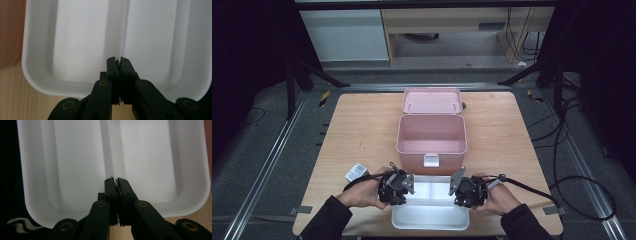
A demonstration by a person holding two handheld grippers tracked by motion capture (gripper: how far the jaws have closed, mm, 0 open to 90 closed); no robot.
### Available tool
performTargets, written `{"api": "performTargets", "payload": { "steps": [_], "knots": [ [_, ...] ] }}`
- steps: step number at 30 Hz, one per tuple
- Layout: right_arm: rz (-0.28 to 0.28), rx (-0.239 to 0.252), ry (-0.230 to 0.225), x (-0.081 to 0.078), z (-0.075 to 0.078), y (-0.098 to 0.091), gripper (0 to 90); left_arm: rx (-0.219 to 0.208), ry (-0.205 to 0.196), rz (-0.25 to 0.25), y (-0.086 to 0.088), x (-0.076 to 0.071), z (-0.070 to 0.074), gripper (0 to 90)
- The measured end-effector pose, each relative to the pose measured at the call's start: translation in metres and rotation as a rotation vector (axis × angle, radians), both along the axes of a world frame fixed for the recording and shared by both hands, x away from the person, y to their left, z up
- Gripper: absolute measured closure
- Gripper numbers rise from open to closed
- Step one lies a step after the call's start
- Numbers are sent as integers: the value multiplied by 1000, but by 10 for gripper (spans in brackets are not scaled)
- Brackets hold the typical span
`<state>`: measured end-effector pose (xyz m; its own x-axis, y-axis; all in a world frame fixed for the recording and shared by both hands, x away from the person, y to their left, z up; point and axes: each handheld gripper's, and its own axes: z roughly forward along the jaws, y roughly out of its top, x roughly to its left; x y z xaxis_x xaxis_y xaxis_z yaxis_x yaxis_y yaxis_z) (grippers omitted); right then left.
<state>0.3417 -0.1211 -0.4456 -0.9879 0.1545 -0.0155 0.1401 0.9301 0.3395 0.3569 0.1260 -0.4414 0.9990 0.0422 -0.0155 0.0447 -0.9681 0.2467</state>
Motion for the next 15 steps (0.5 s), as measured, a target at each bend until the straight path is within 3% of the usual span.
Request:
{"api": "performTargets", "payload": {
  "steps": [7,11,15],
  "knots": [
    [-13,-27,-5,4,-14,5,857,22,-6,21,-2,3,-13,862],
    [-14,25,-26,3,-7,3,805,-2,-8,31,2,4,-10,782],
    [-62,87,-70,4,9,-7,740,-75,-27,67,10,3,5,711]
  ]
}}
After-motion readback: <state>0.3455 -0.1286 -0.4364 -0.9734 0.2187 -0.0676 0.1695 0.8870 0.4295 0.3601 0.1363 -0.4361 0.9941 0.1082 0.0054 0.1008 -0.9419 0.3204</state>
